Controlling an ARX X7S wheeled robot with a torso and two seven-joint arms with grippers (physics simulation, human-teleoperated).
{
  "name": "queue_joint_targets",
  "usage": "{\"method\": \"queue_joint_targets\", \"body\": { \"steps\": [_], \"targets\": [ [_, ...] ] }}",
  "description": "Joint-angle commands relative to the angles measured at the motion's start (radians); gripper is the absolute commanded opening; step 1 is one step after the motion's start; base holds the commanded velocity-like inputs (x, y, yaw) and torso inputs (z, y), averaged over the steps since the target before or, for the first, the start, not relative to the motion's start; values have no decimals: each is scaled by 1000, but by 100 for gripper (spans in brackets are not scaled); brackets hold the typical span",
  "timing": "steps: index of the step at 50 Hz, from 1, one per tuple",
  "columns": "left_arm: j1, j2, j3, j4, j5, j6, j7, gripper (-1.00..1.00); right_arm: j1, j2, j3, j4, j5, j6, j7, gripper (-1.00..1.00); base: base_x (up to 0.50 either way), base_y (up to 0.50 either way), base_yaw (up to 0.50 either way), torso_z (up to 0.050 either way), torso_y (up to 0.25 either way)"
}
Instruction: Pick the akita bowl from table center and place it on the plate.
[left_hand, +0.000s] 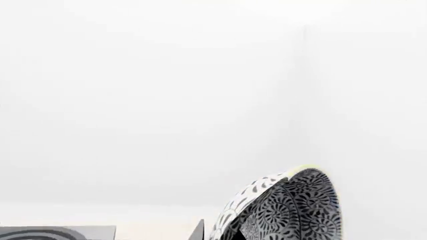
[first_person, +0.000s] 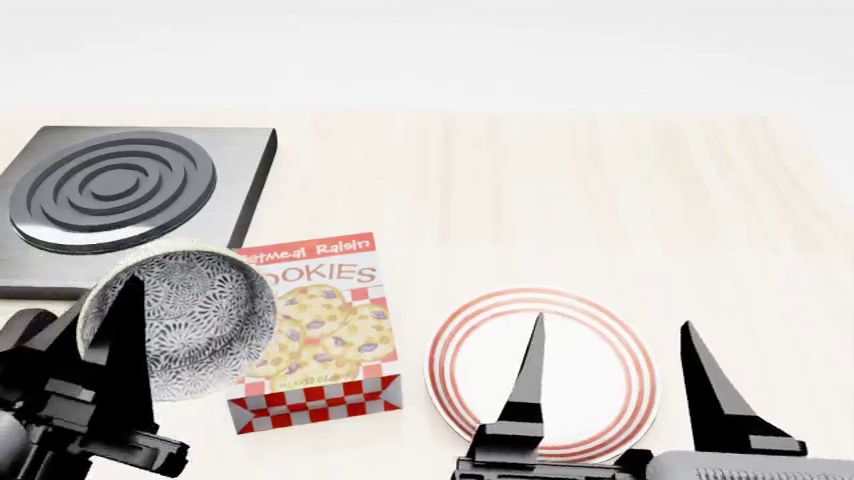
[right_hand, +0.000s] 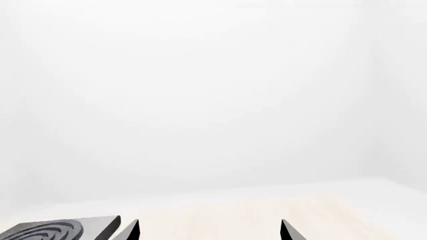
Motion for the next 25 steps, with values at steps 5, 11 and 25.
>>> {"method": "queue_joint_targets", "body": {
  "steps": [5, 11, 25],
  "targets": [
    [6, -32, 46, -28, -29, 52, 170, -100, 25, 79, -9, -60, 50, 98, -61, 100, 0, 0, 0, 0, 0],
    [0, -42, 41, -21, -37, 40, 163, -100, 24, 147, -12, -121, 111, 130, -123, 100, 0, 0, 0, 0, 0],
    [10, -60, 39, 33, -61, 27, 153, -100, 99, 279, 93, -243, 509, 215, -197, 100, 0, 0, 0, 0, 1]
  ]
}}
